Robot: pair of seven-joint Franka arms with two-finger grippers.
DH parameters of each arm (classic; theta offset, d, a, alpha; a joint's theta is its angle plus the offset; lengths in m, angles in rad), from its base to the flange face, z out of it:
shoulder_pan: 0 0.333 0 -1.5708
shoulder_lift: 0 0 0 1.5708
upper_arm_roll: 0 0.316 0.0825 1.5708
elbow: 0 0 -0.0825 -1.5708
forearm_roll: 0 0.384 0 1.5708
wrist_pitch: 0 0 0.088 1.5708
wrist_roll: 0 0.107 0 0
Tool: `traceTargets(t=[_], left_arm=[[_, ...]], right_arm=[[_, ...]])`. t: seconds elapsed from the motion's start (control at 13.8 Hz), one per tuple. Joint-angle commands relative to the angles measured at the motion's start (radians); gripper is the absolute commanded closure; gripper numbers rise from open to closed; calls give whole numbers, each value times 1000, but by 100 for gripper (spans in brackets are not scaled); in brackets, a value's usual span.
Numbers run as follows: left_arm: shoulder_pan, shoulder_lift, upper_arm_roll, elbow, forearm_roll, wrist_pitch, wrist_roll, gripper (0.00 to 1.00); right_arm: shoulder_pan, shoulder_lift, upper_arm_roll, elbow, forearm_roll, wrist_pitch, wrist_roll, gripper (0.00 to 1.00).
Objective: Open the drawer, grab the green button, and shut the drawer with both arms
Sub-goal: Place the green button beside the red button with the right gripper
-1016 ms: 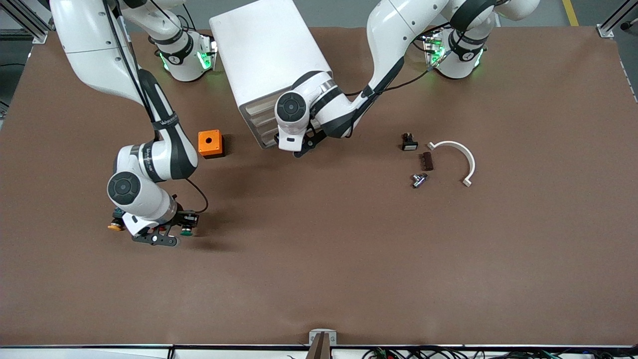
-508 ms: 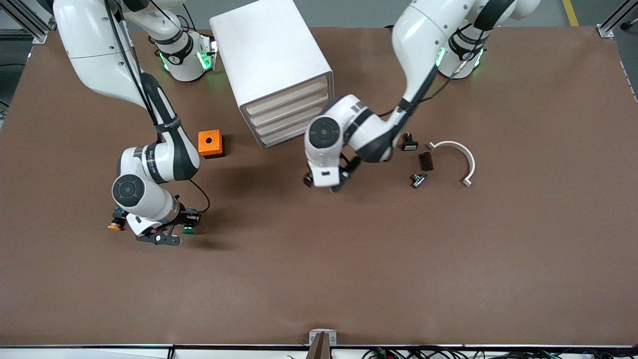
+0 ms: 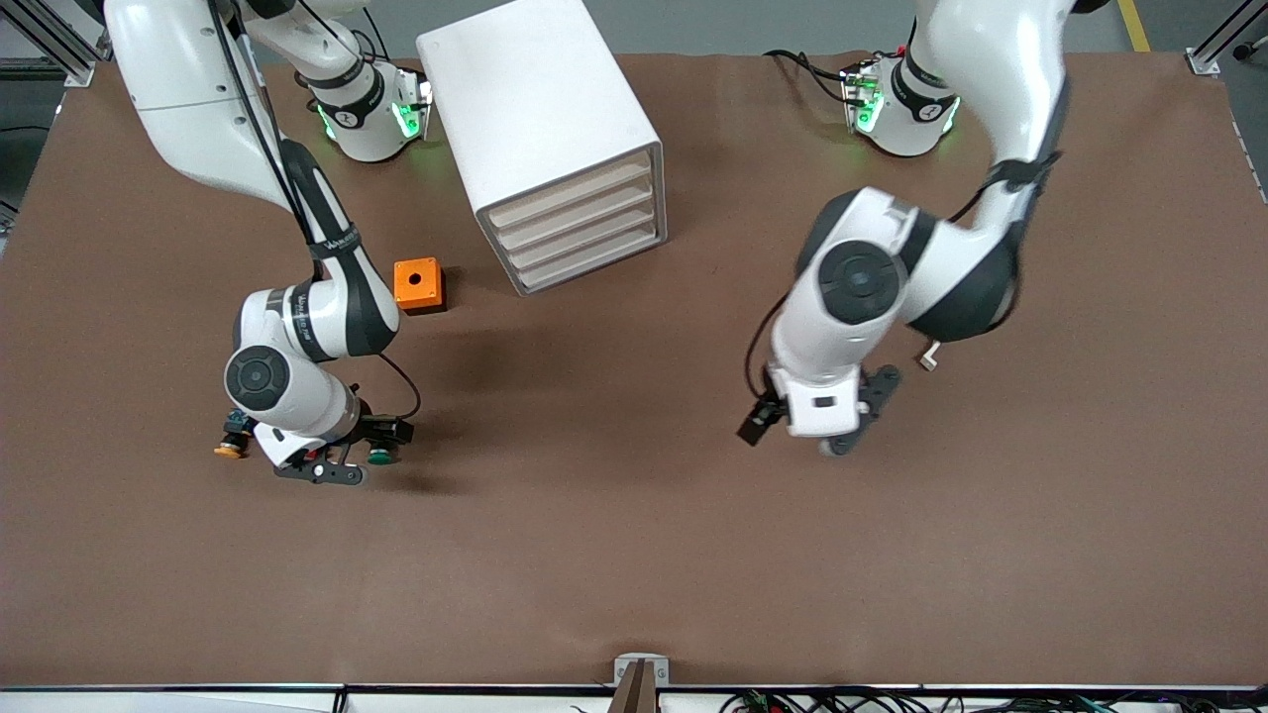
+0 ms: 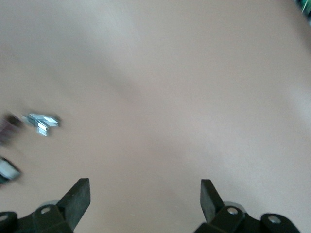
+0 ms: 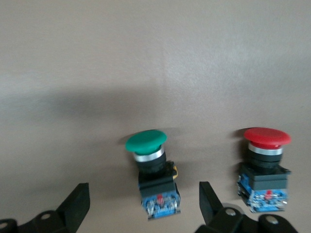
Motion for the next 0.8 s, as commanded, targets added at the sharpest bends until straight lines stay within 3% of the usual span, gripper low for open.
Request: traceTargets(t=[0.0, 0.51, 0.73], left_arm=[[80, -123, -8, -32, 18, -114, 161, 0], [290, -299, -8, -45, 16, -330, 673, 0], [343, -430, -2, -158, 10, -337, 897, 0]], right_arm=[[-21, -97, 4, -4, -4, -69, -106, 0], [-159, -298, 4, 37, -3, -408, -243, 0], [-188, -396, 4, 40, -1, -506, -243, 0]])
